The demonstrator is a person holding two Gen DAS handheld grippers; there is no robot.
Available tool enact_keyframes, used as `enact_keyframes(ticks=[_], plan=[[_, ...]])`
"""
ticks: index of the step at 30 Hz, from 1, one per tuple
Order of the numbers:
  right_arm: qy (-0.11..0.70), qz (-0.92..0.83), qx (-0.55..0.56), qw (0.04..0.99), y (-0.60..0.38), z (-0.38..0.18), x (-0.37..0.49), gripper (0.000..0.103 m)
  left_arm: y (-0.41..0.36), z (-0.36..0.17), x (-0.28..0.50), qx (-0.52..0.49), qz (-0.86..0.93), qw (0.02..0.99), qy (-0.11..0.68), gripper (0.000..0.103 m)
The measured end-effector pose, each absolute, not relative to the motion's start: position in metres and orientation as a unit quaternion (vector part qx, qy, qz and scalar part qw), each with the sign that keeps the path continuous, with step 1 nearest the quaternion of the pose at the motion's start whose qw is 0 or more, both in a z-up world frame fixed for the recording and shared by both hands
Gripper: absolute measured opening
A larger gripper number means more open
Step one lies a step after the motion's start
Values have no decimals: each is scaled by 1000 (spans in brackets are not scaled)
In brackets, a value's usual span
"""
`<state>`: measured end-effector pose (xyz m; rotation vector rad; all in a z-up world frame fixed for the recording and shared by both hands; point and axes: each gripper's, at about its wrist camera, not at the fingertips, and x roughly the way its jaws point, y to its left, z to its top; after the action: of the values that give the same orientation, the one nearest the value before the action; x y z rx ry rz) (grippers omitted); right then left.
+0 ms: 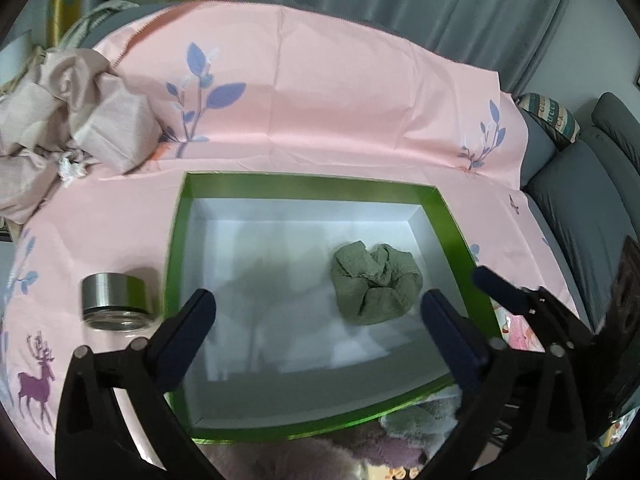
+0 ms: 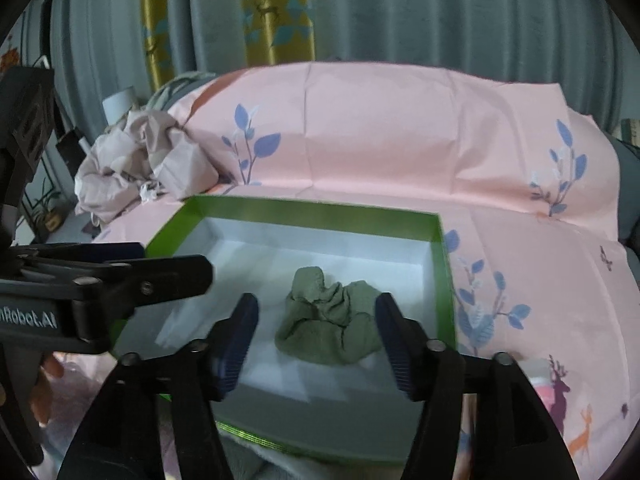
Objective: Organize soft objects
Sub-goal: 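Carry the green scrunchie into the green box and open the right gripper, then reach the right gripper to the lavender mesh scrunchie and grasp it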
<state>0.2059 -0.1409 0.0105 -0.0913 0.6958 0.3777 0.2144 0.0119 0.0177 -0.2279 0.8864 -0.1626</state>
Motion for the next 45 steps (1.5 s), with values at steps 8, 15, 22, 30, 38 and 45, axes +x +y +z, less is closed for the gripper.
enact_keyframes(ticks=[8, 15, 22, 30, 38, 45], plan=[[329, 203, -5, 922, -160, 30, 154, 79, 29, 39, 173, -110, -64, 901, 414, 102], [326, 226, -5, 918, -167, 31, 104, 79, 37, 47, 119, -92, -60, 909, 402, 102], [323, 231, 12, 918, -179, 32, 67, 79, 37, 48, 69, -77, -53, 918, 385, 102], [328, 240, 36, 913, -185, 26, 37, 79, 40, 36, 24, -89, -44, 925, 367, 102], [348, 281, 71, 891, -168, -1, 21, 79, 65, -3, 1, -200, -59, 902, 378, 102], [345, 292, 79, 888, -150, -12, 25, 79, 84, -9, 8, -258, -71, 888, 374, 102]])
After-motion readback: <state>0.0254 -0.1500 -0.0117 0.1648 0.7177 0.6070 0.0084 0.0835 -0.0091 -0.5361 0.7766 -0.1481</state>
